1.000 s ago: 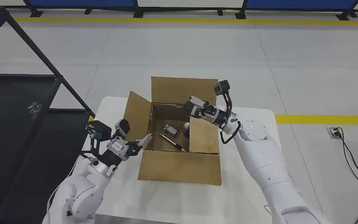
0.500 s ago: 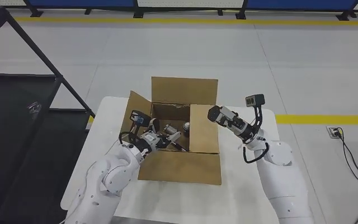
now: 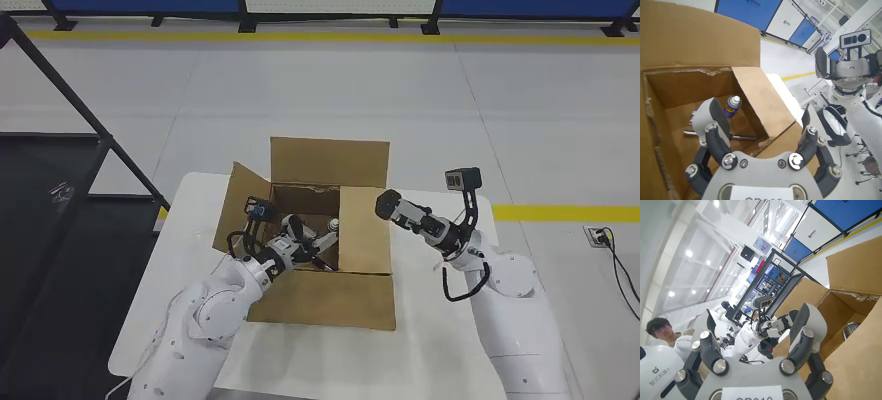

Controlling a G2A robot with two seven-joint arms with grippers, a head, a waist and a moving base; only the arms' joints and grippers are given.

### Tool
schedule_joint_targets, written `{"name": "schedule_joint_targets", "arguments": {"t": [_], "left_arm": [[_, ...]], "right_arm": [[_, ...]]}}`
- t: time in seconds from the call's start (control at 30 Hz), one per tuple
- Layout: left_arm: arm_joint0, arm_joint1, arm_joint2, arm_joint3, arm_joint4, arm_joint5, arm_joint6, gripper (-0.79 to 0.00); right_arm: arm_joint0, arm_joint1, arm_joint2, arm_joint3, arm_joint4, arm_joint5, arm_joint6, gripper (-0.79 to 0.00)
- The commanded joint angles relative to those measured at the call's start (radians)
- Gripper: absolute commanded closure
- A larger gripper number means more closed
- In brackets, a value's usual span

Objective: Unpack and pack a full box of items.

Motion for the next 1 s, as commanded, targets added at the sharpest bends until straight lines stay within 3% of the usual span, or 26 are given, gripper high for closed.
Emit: {"name": "schedule_joint_targets", "arguments": {"t": [0.0,0.2,0.63,0.97], "left_arm": [[-0.034,-0.011,0.034,0.041,-0.081,0.009,-0.028,-0.785],[-0.128,-0.036,0.086,0.164,-0.259,0.047,-0.138,-0.785],[-0.120,-0.035,0.094,0.170,-0.245,0.035,-0.155,-0.785],[-0.171,-0.049,0.139,0.310,-0.307,0.023,-0.252,-0.785]], "right_arm": [[0.005,0.012,0.020,0.000,0.011,-0.018,0.062,-0.785],[0.013,0.032,0.044,0.006,0.019,-0.006,0.111,-0.785],[0.013,0.032,0.044,0.006,0.019,-0.006,0.111,-0.785],[-0.115,0.054,0.096,-0.132,-0.030,0.007,-0.015,-0.785]]}}
